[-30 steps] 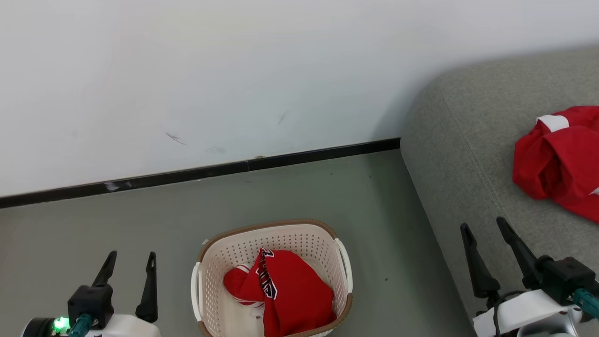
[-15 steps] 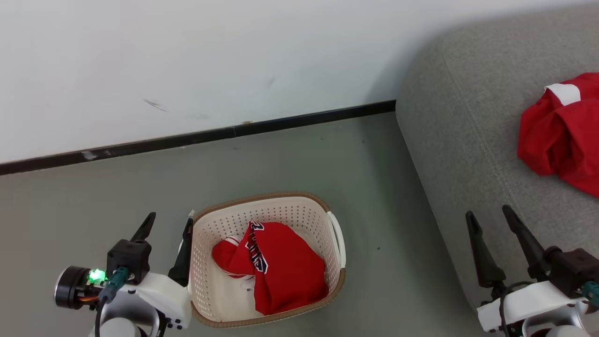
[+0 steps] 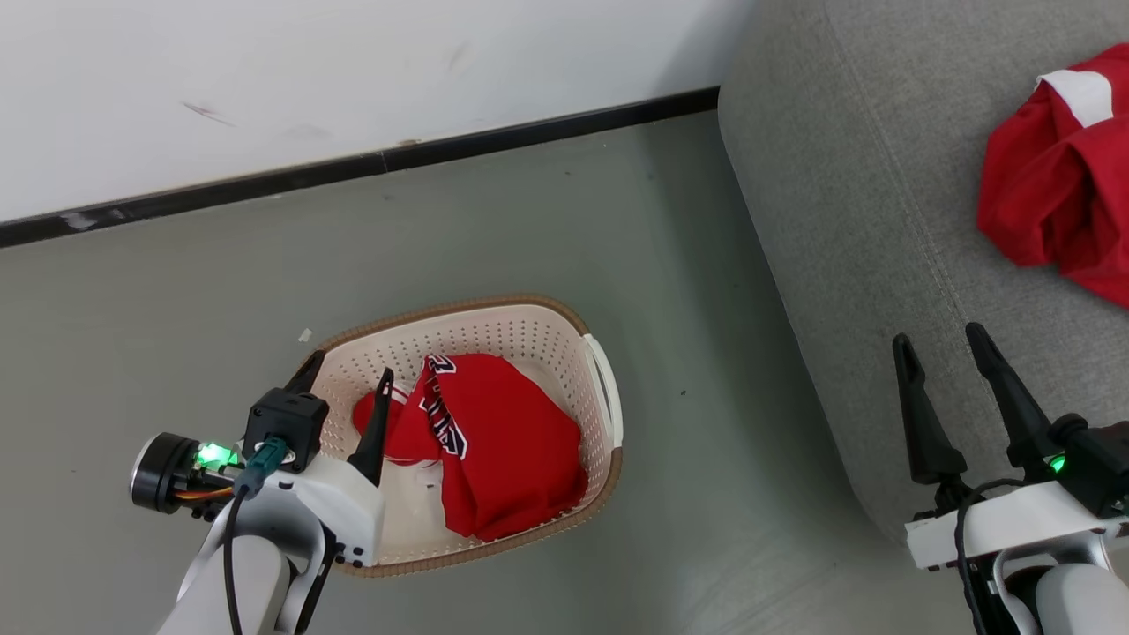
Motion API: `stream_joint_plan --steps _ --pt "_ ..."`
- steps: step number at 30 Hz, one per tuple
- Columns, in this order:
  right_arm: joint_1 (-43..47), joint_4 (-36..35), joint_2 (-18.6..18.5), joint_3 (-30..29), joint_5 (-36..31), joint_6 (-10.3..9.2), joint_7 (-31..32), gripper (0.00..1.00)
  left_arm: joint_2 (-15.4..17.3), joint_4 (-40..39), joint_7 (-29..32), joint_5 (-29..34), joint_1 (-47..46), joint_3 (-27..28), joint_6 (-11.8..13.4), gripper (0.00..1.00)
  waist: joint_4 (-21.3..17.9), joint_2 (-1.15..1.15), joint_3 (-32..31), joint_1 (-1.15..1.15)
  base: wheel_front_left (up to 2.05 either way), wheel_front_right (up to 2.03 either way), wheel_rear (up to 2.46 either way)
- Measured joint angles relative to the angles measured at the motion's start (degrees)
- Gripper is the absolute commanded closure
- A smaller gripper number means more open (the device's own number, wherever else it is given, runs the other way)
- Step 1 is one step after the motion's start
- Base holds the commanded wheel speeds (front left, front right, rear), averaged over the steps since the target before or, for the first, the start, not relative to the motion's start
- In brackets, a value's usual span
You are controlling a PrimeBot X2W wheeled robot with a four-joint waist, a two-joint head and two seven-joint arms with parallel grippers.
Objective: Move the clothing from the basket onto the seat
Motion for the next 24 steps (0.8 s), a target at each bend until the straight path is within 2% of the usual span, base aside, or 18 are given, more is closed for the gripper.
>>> stream_joint_plan --steps 24 --pt "-10.62 -0.05 0.74 3.12 1.3 0.0 -1.35 0.0 -0.65 9.73 2.1 2.67 -8.65 -2.4 -1.41 0.0 -6.29 0.0 13.51 0.0 0.0 0.0 0.0"
